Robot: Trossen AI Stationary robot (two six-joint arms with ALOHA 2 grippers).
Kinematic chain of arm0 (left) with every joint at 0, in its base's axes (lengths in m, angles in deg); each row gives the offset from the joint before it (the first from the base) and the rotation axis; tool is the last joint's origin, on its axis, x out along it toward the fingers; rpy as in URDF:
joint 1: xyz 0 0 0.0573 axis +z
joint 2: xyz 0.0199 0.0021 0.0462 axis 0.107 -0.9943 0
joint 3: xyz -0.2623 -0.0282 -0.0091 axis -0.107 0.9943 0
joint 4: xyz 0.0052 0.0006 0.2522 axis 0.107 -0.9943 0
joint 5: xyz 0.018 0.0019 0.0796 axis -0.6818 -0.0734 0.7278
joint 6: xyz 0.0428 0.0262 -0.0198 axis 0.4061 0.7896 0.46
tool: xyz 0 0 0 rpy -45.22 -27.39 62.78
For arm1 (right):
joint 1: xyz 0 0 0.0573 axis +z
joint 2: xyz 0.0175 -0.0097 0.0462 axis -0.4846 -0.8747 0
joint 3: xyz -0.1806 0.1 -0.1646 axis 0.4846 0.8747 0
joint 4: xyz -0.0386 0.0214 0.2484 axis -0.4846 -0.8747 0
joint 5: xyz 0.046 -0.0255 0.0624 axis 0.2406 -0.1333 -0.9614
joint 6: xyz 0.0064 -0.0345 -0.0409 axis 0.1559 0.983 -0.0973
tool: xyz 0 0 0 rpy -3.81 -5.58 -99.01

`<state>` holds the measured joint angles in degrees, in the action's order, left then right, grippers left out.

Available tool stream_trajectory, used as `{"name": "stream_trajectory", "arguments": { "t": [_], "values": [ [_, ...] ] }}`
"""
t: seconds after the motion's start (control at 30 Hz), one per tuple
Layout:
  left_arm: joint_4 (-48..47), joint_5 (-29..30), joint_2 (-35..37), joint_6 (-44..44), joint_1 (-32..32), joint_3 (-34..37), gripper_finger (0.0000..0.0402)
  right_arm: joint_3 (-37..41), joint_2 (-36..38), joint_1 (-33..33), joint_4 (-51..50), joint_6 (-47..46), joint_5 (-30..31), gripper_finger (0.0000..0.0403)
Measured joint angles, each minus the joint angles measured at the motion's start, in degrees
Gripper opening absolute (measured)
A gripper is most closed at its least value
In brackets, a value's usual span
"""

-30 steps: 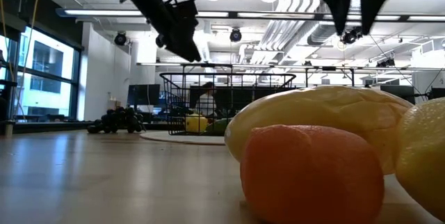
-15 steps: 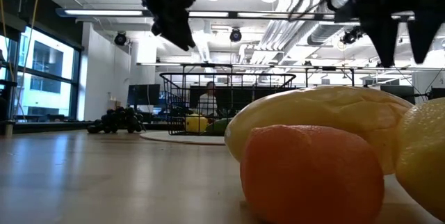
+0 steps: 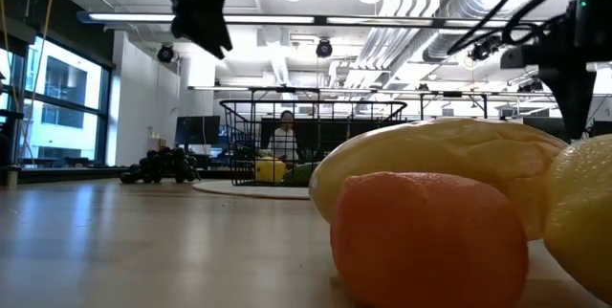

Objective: Build produce basket
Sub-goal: Put the orange carrot into the black wire basket

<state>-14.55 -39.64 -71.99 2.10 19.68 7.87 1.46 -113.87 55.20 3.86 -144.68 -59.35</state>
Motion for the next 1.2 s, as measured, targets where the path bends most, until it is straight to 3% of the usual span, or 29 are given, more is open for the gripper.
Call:
{"name": "stream_trajectory", "arguments": {
  "t": [0.17, 0.43, 0.67, 0.9, 1.2],
  "values": [
    [0.2, 0.4, 4.3, -5.5, -2.5, 5.1, 0.0229, 4.5, 0.0, 0.2, 7.0, -0.2, -1.1, 0.0216],
    [0.6, 1.9, 7.5, -9.9, -7.4, 6.9, 0.0229, 10.1, 0.0, 0.2, 13.0, -1.6, -2.0, 0.0210],
    [0.1, 2.9, 7.7, -10.7, -10.4, 7.3, 0.0229, 13.6, 0.0, 0.2, 17.5, -1.6, -3.2, 0.0142],
    [-0.1, 3.1, 7.7, -10.7, -11.0, 7.3, 0.0229, 13.4, 0.0, 0.2, 16.0, -1.1, -4.2, 0.0047],
    [-0.2, 3.1, 7.7, -10.7, -11.0, 7.3, 0.0229, 3.7, 0.0, 0.2, 4.3, 2.1, -0.4, 0.0044]
  ]
}}
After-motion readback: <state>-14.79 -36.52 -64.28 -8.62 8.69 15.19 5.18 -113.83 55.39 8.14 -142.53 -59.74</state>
